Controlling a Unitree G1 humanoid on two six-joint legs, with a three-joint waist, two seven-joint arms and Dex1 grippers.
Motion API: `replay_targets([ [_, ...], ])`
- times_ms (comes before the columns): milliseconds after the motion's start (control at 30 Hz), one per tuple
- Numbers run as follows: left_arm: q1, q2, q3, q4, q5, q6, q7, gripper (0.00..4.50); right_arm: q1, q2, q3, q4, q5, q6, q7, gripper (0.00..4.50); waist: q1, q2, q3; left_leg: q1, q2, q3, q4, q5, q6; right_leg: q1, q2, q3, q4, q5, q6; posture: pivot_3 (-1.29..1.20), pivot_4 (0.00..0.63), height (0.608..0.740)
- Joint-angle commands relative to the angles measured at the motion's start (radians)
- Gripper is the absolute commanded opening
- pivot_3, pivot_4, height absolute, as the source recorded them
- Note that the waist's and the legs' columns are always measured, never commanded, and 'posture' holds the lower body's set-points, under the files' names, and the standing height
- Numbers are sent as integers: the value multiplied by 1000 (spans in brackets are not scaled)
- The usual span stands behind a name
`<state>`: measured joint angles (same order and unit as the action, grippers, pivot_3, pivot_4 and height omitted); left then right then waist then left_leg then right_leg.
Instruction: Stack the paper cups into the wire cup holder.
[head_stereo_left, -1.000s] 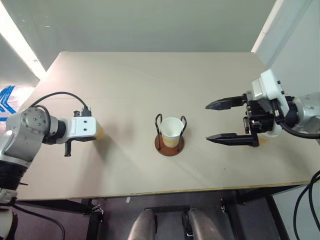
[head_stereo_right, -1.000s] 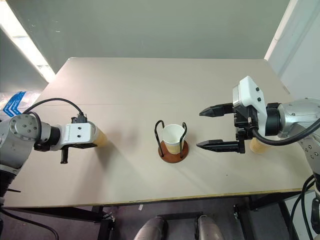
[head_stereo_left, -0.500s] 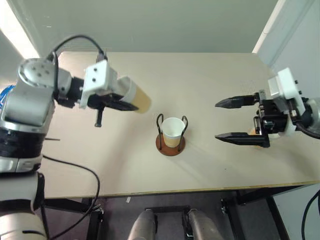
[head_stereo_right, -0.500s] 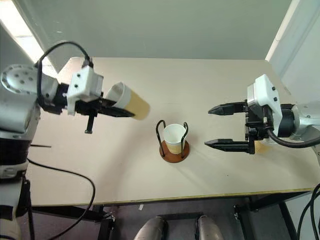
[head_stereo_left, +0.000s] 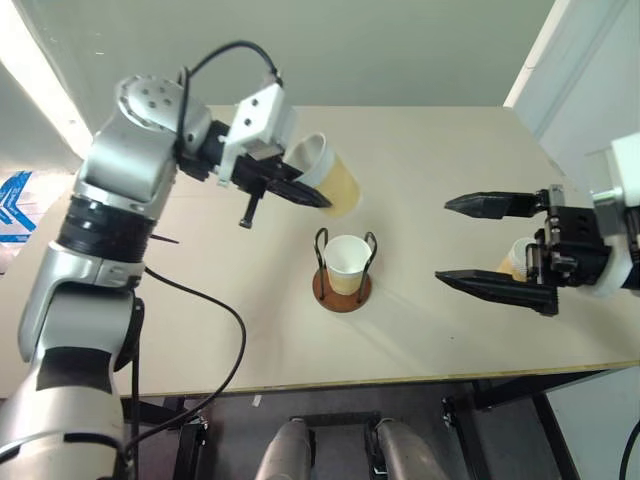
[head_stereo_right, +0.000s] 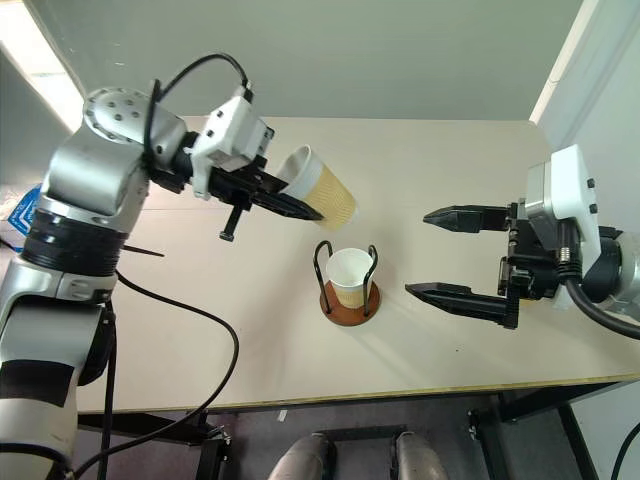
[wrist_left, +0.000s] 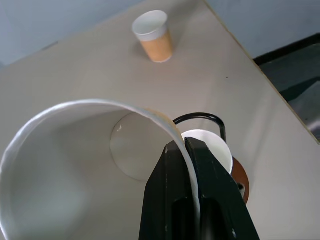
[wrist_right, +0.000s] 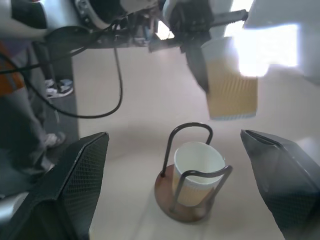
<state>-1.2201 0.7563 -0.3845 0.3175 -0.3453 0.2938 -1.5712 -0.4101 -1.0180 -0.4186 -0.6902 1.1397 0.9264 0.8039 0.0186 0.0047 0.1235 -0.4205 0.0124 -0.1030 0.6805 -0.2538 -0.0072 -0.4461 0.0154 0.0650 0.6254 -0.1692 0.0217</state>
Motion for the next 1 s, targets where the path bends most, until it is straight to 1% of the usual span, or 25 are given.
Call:
replay_targets([
  [33, -55, 7, -76, 15, -46, -73, -43, 36, 32, -8, -75, -50, 58, -11, -76, 4482, 1, 0, 0, 0, 0, 0, 1, 0, 1, 0, 0, 0, 0, 0, 1, 0, 150, 740],
  [167, -91, 34, -188, 30, -91, -135, -43, 36, 70, -28, -111, -68, 99, -16, -121, 4482, 3, 0, 0, -1, -1, 2, 1, -2, 3, 1, -1, 2, -2, 0, 4, 0, 150, 740],
  [333, -125, 67, -304, 55, -113, -218, -43, 36, 96, -44, -121, -76, 125, -31, -152, 4482, 4, 0, 0, -4, -1, 2, 1, -3, 4, 1, -1, 2, -8, 2, 7, 0, 150, 740],
  [400, -133, 63, -337, 74, -104, -255, -43, 36, 103, -48, -123, -76, 128, -37, -155, 4482, 4, 0, 0, -4, -1, 2, 2, -4, 6, 1, -1, 3, -10, 2, 8, 0, 150, 740],
  [533, -140, 47, -372, 93, -118, -278, -43, 36, 117, -54, -122, -75, 130, -51, -161, 4482, 6, 0, 0, -8, -1, 2, 3, -5, 8, 1, -1, 3, -15, 4, 11, 0, 150, 740],
  [833, -144, -10, -407, 142, -94, -351, -43, 36, 143, -63, -117, -75, 121, -72, -161, 4482, 13, 0, 0, -10, -4, 3, 5, -7, 12, 1, -3, 4, -16, 6, 14, 0, 150, 740],
  [933, -158, -33, -411, 168, -70, -386, -43, 663, 156, -69, -126, -77, 126, -75, -161, 4482, 14, 0, 0, -10, -4, 3, 6, -7, 12, 1, -3, 4, -15, 6, 15, 0, 150, 740],
  [1000, -164, -42, -411, 177, -73, -388, -43, 1322, 165, -71, -130, -81, 128, -78, -163, 4482, 14, 0, 0, -10, -4, 3, 6, -7, 12, 1, -3, 4, -15, 6, 15, 0, 150, 740],
])
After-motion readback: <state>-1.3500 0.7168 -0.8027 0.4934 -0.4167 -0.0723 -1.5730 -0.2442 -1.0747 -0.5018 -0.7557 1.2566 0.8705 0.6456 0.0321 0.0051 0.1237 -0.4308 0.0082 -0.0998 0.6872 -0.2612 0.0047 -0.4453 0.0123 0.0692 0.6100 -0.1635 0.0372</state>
